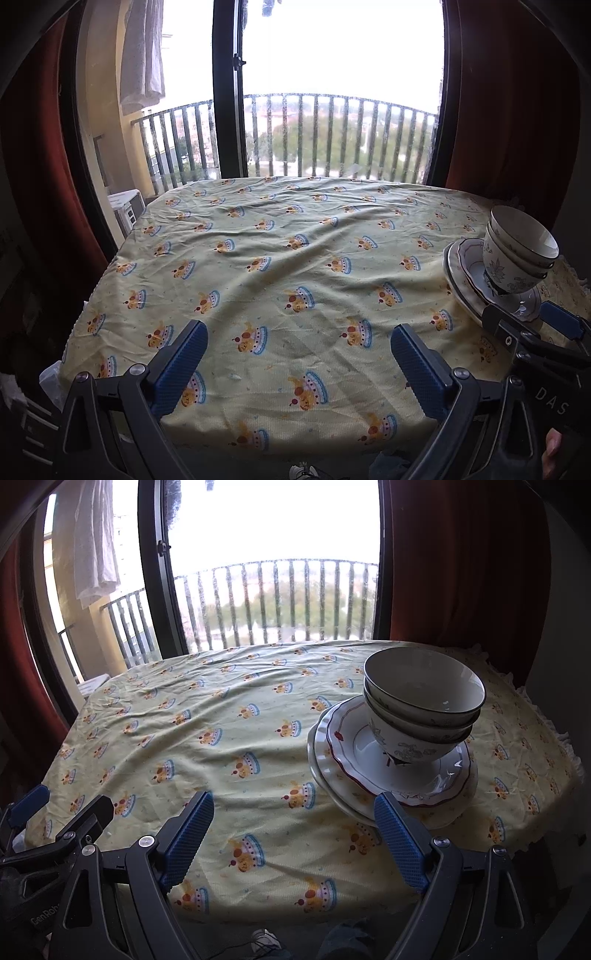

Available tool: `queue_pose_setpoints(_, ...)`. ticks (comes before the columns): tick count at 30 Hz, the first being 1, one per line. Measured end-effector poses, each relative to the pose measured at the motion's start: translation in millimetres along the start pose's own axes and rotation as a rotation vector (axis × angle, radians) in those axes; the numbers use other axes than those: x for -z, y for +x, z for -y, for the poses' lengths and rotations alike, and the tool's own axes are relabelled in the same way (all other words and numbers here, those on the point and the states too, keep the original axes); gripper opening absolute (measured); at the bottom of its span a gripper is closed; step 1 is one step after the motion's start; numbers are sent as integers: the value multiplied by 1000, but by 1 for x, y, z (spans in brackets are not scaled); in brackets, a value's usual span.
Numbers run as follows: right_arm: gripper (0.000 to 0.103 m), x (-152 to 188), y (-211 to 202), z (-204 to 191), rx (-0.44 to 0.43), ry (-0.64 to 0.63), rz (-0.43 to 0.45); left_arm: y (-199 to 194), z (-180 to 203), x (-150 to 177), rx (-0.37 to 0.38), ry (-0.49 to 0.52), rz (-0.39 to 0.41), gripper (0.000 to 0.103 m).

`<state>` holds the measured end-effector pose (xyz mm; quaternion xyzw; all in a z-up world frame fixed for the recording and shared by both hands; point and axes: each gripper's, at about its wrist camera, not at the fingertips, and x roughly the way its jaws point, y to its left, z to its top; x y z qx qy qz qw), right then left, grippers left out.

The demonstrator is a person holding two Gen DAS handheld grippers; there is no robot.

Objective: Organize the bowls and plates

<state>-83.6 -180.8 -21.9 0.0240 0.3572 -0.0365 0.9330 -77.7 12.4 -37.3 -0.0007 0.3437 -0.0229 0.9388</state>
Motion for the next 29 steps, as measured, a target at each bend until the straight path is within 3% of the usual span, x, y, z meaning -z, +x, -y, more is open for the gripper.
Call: queue_pose_setpoints(29, 93, -2, -2, 5, 1, 9, 7, -4, 5, -3, -9, -1, 30, 102)
